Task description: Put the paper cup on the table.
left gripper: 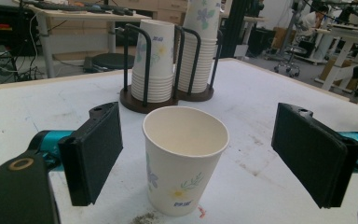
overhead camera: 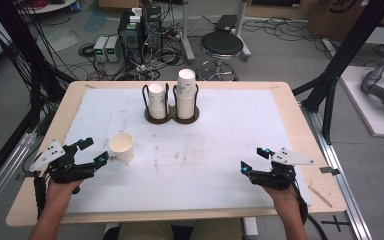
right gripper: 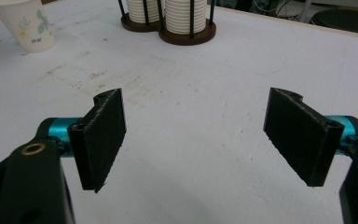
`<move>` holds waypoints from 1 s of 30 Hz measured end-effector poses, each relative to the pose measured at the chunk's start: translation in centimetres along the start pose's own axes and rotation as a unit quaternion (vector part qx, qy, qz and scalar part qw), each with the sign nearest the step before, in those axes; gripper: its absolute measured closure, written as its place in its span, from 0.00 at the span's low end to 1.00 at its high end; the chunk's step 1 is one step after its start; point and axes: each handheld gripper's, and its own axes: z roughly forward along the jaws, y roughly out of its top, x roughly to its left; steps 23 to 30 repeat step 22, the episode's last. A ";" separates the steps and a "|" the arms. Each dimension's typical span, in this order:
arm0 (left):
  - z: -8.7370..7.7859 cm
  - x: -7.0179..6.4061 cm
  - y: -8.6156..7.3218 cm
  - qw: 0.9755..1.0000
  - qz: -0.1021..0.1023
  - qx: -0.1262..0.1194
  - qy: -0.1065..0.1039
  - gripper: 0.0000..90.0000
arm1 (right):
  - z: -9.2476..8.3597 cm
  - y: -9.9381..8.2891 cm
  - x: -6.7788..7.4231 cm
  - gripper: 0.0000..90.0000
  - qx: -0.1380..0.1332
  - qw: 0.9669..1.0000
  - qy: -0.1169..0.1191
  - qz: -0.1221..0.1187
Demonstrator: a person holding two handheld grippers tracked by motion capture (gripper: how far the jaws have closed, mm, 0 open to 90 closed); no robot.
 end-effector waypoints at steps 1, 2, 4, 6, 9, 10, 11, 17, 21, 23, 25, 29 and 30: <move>0.0 0.0 0.0 1.000 0.000 0.000 0.000 0.18 | 0.0 0.0 0.1 0.24 0.002 1.000 0.001 0.002; 0.0 0.0 0.0 1.000 0.000 0.001 0.000 0.18 | 0.0 0.0 0.1 0.24 0.002 1.000 0.001 0.003; 0.0 0.0 0.0 1.000 0.000 0.002 0.000 0.18 | 0.0 0.1 0.1 0.24 0.002 1.000 0.002 0.002; 0.1 0.0 -0.1 1.000 0.002 0.003 0.000 0.18 | 0.1 0.1 0.1 0.24 0.000 1.000 0.002 -0.001; 0.1 0.0 -0.1 1.000 0.001 0.003 -0.001 0.18 | 0.2 0.0 0.1 0.24 0.002 1.000 0.004 0.002; 0.1 0.1 -0.1 1.000 0.001 0.004 -0.001 0.18 | 0.2 0.0 0.0 0.24 0.002 1.000 0.004 -0.002; 0.2 0.1 -0.1 1.000 0.001 0.005 -0.001 0.18 | 0.2 0.0 0.0 0.24 0.002 1.000 0.004 -0.002; 0.3 0.2 -0.1 1.000 0.001 0.006 0.000 0.18 | 0.2 0.0 0.0 0.24 0.000 1.000 0.004 0.001; 0.4 0.3 -0.2 1.000 0.000 0.006 0.001 0.18 | 0.2 0.0 -0.1 0.24 0.001 1.000 0.005 -0.001; 0.3 0.3 -0.2 1.000 0.000 0.006 0.001 0.18 | 0.2 0.0 -0.1 0.24 0.002 1.000 0.006 0.003; 0.3 0.3 -0.2 1.000 0.000 0.006 0.001 0.18 | 0.2 0.0 -0.1 0.24 0.002 1.000 0.006 0.003; 0.3 0.3 -0.2 1.000 0.000 0.006 0.001 0.18 | 0.2 0.0 -0.1 0.24 0.002 1.000 0.006 0.003; 0.3 0.3 -0.2 1.000 0.000 0.006 0.001 0.18 | 0.2 0.0 -0.1 0.24 0.002 1.000 0.006 0.003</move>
